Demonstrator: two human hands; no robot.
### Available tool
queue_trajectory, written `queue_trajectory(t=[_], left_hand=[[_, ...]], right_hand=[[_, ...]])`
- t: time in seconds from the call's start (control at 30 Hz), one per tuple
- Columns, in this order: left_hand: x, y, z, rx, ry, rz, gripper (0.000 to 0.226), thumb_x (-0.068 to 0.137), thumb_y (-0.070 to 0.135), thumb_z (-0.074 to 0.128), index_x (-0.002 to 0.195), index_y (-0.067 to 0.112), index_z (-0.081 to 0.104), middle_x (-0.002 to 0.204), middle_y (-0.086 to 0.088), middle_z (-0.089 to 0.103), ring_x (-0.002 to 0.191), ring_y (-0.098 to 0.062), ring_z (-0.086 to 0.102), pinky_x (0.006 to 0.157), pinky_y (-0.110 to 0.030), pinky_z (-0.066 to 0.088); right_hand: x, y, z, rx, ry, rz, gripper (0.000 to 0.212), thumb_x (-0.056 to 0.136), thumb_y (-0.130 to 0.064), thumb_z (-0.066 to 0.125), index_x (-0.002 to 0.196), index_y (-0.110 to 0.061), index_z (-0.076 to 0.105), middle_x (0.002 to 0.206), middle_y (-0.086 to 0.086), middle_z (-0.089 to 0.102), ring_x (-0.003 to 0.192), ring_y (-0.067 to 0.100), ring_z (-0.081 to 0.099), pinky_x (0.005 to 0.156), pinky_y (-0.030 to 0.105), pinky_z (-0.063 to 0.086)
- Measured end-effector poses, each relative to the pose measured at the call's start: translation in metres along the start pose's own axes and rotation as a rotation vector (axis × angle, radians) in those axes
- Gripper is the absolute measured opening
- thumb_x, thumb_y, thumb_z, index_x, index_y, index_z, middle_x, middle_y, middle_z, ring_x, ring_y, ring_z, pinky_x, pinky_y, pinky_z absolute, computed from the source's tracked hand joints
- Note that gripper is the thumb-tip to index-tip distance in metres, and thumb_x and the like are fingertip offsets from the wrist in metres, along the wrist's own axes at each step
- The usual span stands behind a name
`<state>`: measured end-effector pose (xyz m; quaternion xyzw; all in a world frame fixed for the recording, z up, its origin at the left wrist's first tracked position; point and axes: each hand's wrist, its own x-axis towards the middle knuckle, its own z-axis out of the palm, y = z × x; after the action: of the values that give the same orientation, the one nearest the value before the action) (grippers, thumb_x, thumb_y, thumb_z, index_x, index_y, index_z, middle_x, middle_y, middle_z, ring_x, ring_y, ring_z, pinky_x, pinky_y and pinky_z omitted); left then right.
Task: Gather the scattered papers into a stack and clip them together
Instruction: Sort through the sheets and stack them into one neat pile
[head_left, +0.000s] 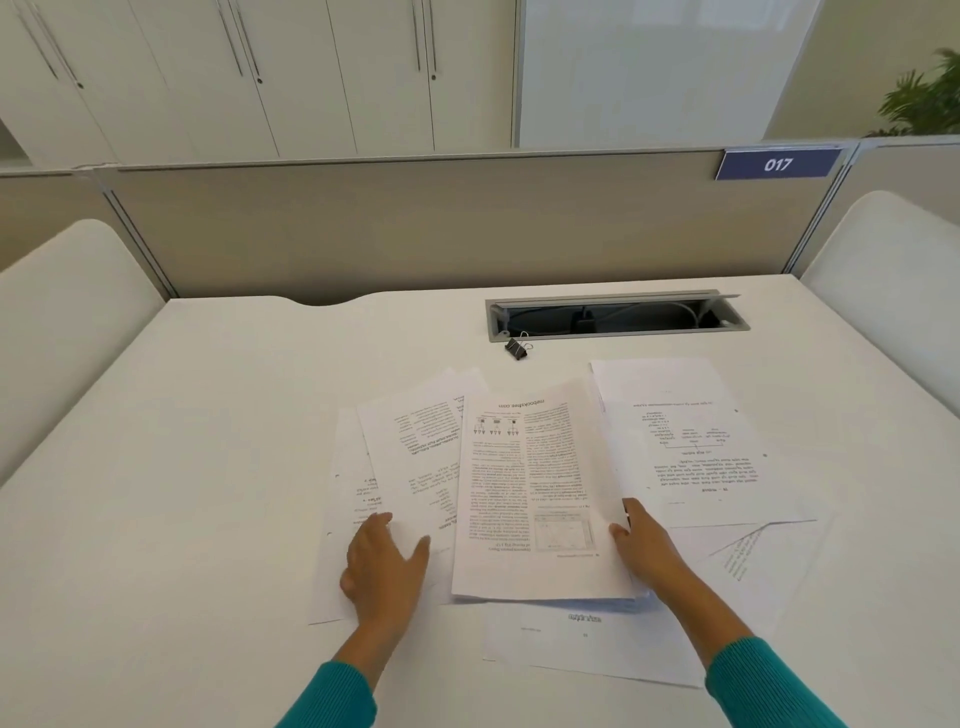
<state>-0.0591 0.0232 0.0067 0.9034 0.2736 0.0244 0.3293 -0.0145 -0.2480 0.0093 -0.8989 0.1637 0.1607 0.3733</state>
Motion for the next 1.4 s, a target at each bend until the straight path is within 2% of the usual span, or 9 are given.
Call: queue_trajectory(t=[0.1, 0.23, 0.47, 0.6, 0.73, 0.8, 0.97, 1.23, 1.4], left_hand=[[0.003, -0.019, 0.003, 0.191, -0.024, 0.031, 0.076, 0.082, 0.057, 0.052, 0.144, 0.021, 0.024, 0.157, -0.001, 0.013, 0.146, -0.023, 0.004, 0.116, -0.049, 0.006], [0.018, -0.028, -0.005, 0.198, -0.025, -0.021, 0.083, 0.079, 0.059, 0.055, 0.145, 0.020, 0.022, 0.158, -0.004, 0.011, 0.146, -0.027, 0.001, 0.116, -0.052, 0.005], [0.034, -0.031, -0.022, 0.225, -0.001, -0.015, 0.068, 0.084, 0.044, 0.059, 0.140, 0.016, 0.034, 0.152, -0.009, 0.027, 0.141, -0.028, 0.021, 0.115, -0.044, 0.020], [0.023, -0.010, -0.019, 0.323, 0.028, -0.018, 0.056, 0.081, 0.044, 0.061, 0.127, 0.016, 0.043, 0.128, -0.011, 0.049, 0.118, -0.029, 0.045, 0.099, -0.042, 0.033], [0.012, 0.006, -0.007, 0.267, -0.021, -0.088, 0.063, 0.076, 0.049, 0.065, 0.124, 0.016, 0.040, 0.125, -0.012, 0.046, 0.113, -0.030, 0.046, 0.095, -0.042, 0.035], [0.010, 0.010, -0.003, 0.310, -0.026, -0.080, 0.070, 0.073, 0.054, 0.066, 0.124, 0.015, 0.038, 0.125, -0.011, 0.045, 0.112, -0.028, 0.045, 0.092, -0.040, 0.037], [0.012, 0.014, -0.004, 0.390, -0.046, -0.067, 0.079, 0.072, 0.058, 0.065, 0.130, 0.016, 0.031, 0.122, -0.012, 0.044, 0.110, -0.026, 0.046, 0.091, -0.037, 0.037], [0.013, 0.015, -0.008, 0.312, -0.090, -0.108, 0.087, 0.076, 0.049, 0.067, 0.143, 0.021, 0.018, 0.128, -0.015, 0.041, 0.111, -0.029, 0.052, 0.095, -0.040, 0.039], [0.008, 0.018, -0.004, 0.310, -0.074, -0.136, 0.081, 0.080, 0.047, 0.064, 0.142, 0.022, 0.019, 0.118, -0.014, 0.051, 0.104, -0.025, 0.054, 0.091, -0.038, 0.041]], right_hand=[[0.001, 0.001, 0.000, 0.009, 0.000, -0.002, 0.040, 0.097, -0.018, 0.040, 0.136, -0.011, 0.031, 0.140, 0.010, 0.045, 0.120, 0.030, 0.051, 0.094, 0.038, 0.047], [0.002, 0.003, 0.001, 0.018, 0.003, -0.004, 0.039, 0.097, -0.017, 0.040, 0.135, -0.011, 0.033, 0.139, 0.009, 0.046, 0.120, 0.030, 0.051, 0.094, 0.038, 0.046], [0.007, 0.005, 0.002, -0.008, 0.000, 0.007, 0.040, 0.097, -0.020, 0.041, 0.135, -0.014, 0.033, 0.138, 0.009, 0.047, 0.119, 0.029, 0.051, 0.094, 0.039, 0.046], [0.008, 0.006, 0.003, -0.016, 0.009, 0.004, 0.039, 0.097, -0.020, 0.040, 0.135, -0.013, 0.032, 0.137, 0.009, 0.047, 0.118, 0.029, 0.052, 0.091, 0.037, 0.047], [0.009, 0.006, 0.004, -0.047, 0.017, 0.002, 0.041, 0.097, -0.018, 0.038, 0.137, -0.013, 0.028, 0.130, 0.012, 0.053, 0.103, 0.027, 0.057, 0.075, 0.030, 0.046], [0.010, 0.006, 0.005, -0.060, 0.022, -0.001, 0.040, 0.097, -0.018, 0.037, 0.136, -0.013, 0.029, 0.128, 0.012, 0.054, 0.097, 0.026, 0.057, 0.073, 0.030, 0.045], [0.009, 0.005, 0.005, -0.086, 0.029, -0.011, 0.038, 0.097, -0.019, 0.038, 0.134, -0.014, 0.030, 0.131, 0.009, 0.052, 0.109, 0.029, 0.057, 0.080, 0.033, 0.049], [0.007, 0.007, 0.006, -0.073, 0.032, -0.026, 0.037, 0.097, -0.019, 0.038, 0.133, -0.015, 0.031, 0.131, 0.008, 0.053, 0.108, 0.028, 0.058, 0.077, 0.031, 0.048], [0.005, 0.006, 0.006, -0.079, 0.036, -0.030, 0.037, 0.098, -0.019, 0.038, 0.133, -0.014, 0.031, 0.132, 0.009, 0.052, 0.109, 0.029, 0.057, 0.081, 0.034, 0.049]])
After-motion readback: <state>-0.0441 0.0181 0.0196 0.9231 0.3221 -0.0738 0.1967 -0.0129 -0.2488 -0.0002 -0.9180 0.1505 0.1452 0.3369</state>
